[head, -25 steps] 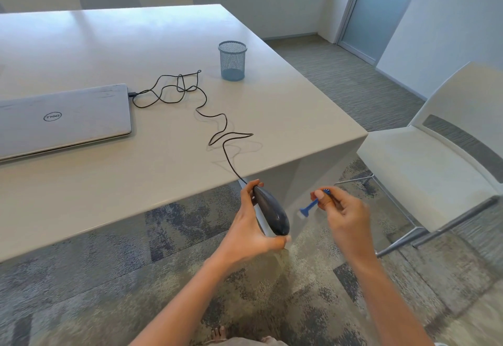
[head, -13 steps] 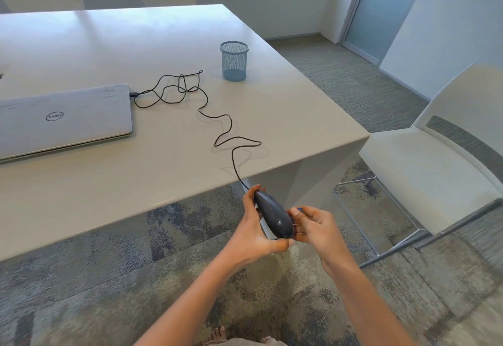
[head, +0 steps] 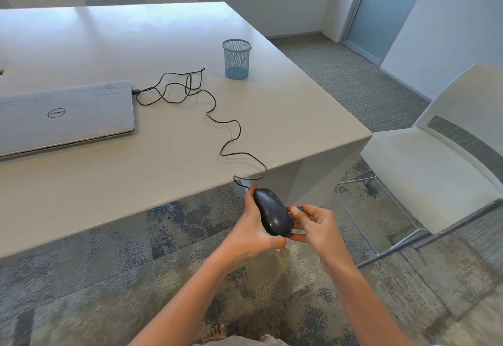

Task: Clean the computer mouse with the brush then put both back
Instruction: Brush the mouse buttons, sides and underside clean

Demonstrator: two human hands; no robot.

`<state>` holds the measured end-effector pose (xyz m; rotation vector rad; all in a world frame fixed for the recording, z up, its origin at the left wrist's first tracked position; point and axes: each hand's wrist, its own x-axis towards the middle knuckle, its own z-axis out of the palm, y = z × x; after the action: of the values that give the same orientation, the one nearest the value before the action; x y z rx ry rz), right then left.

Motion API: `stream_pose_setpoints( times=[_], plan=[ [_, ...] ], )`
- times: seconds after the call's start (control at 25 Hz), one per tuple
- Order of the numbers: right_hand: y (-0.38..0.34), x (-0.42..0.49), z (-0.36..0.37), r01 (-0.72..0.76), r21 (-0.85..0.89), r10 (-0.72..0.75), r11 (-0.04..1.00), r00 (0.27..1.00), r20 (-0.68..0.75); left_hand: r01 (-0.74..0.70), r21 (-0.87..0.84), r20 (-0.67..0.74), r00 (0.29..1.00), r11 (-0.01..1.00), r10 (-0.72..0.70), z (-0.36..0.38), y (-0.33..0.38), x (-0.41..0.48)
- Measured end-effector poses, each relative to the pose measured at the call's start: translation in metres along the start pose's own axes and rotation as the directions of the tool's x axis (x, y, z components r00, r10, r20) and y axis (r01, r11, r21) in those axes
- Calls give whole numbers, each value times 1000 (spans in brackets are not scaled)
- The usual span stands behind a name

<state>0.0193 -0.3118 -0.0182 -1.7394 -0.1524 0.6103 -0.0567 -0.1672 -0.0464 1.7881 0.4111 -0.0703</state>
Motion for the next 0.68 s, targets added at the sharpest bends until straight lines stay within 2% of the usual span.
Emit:
stream_pose_setpoints(
  times=[0.36, 0.52, 0.68],
  plan=[
    [-5, 0, 3, 93, -27, -93, 995, 996, -1, -74, 53, -2, 997, 996, 74, -13, 0, 4],
    [-10, -2, -2, 127, -41, -126, 991, 992, 21, -99, 71, -51, 993, 993, 103, -16, 1, 2],
    [-29, -4, -14, 243, -1, -242, 970, 967, -77, -109, 51, -131, 985, 993, 115, -12, -3, -1]
  ],
)
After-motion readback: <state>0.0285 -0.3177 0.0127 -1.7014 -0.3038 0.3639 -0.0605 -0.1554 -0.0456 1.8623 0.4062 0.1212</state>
